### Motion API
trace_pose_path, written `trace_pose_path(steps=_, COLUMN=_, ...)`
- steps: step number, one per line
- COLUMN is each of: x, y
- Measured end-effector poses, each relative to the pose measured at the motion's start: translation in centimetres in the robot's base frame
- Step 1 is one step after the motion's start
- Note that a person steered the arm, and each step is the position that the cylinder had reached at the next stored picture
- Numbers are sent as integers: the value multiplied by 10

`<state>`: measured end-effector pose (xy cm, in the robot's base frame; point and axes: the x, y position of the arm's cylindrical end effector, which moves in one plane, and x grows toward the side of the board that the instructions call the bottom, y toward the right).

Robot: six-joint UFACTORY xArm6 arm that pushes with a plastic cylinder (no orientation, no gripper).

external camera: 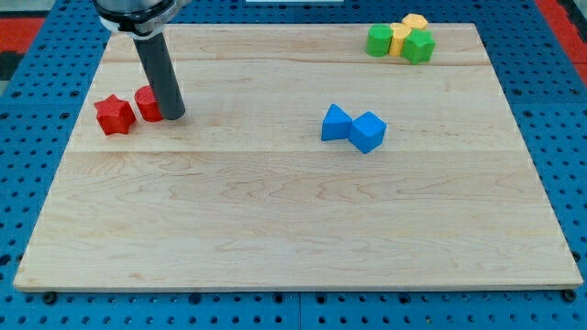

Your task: Push the blue cube towards center

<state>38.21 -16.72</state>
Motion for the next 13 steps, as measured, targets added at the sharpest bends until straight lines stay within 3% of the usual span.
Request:
trace_pose_path(steps=4, x=-1, y=-22)
trace_pose_path(steps=5, x=25, y=21)
trace_pose_path(steps=7, x=106, y=192)
trace_pose_path(steps=8, x=91, y=284)
trace_pose_path(steps=9, x=47, y=346)
trace_pose_path(steps=10, x=22, y=298)
trace_pose_path(steps=11, x=26, y=244)
trace_pose_path(steps=12, x=44, y=237)
trace_pose_path(steps=13, x=59, y=298)
